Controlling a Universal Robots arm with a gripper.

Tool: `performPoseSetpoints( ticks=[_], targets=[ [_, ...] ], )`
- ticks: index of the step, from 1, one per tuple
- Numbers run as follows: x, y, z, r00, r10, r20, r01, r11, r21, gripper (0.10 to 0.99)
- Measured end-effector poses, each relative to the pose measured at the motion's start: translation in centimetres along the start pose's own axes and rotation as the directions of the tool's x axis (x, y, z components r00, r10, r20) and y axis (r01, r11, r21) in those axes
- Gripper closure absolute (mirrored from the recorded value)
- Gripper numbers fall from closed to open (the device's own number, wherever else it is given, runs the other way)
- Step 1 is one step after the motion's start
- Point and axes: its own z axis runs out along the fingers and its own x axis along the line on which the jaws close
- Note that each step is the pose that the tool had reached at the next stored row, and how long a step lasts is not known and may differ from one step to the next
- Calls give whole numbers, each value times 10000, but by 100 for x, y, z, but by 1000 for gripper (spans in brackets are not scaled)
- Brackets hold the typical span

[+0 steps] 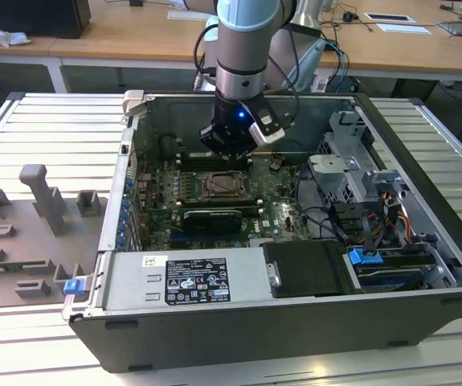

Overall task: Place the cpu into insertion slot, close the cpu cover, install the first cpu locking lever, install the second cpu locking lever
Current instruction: 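Install the second cpu locking lever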

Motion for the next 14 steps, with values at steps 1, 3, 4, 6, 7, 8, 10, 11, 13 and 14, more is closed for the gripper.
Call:
performPoseSetpoints(
  ticks=[1, 3, 4, 6, 7, 8, 10, 11, 13, 14],
  targets=[
    [0, -4, -1, 10000, -1, -1, 1, 10000, 0, 980],
    [1, -10, -1, 10000, 0, 0, 0, 10000, 1, 980],
    [1, -16, -1, 10000, 0, 0, 0, 10000, 0, 980],
    [2, -32, -2, 10000, 0, 0, 0, 10000, 0, 980],
    [2, -41, -3, 10000, 0, 0, 0, 10000, 0, 980],
    [3, -49, -4, 10000, 0, 0, 0, 10000, 0, 980],
    [4, -59, -5, 10000, 0, 0, 0, 10000, 0, 980],
    [4, -63, -5, 10000, 0, 0, 0, 10000, -1, 980],
    [4, -68, -10, 10000, 1, -2, -1, 10000, 3, 980],
    [4, -68, -15, 10000, 2, -6, -1, 10000, 1, 980]
  ],
)
